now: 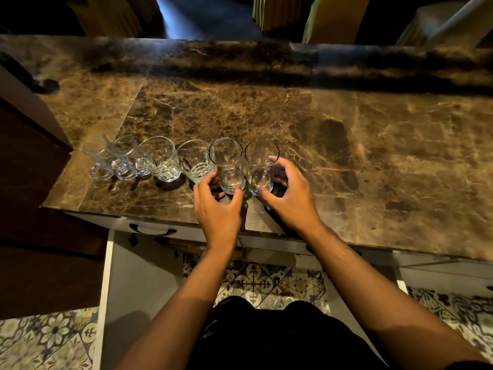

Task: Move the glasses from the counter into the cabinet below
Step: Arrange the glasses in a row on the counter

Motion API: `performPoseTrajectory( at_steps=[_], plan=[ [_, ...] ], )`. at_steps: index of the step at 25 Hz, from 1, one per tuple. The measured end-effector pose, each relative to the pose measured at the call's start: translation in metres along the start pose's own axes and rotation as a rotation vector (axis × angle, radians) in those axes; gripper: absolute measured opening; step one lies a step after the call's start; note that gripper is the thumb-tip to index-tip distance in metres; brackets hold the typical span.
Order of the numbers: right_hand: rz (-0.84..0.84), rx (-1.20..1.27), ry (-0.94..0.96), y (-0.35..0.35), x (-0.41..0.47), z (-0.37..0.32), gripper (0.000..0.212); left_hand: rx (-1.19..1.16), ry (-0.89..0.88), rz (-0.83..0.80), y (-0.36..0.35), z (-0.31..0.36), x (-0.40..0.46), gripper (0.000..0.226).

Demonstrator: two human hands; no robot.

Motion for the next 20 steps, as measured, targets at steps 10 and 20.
performPoseTrajectory(
  at_steps=[10,20],
  plan=[
    [0.02,-0.012,0.01,-0.0034,0.0015,-0.0021,0.063,-0.015,-0.011,-0.004,0.0008,-0.0015,0.0031,0.051],
    [0.025,-0.03,0.01,-0.0037,0.0006,-0.0039,0.062,-0.026,-0.032,-0.008,0.0009,0.0021,0.0009,0.05]
  ],
)
Point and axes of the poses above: each hand's wrist, its own x-axis towards the middle knuckle, its own y-axis out of the back of the hand, z = x × y, the point moved 3 cm from there along x, towards the middle knuckle, and after that the axes turned 14 degrees about -x, right-handed, at the moved point
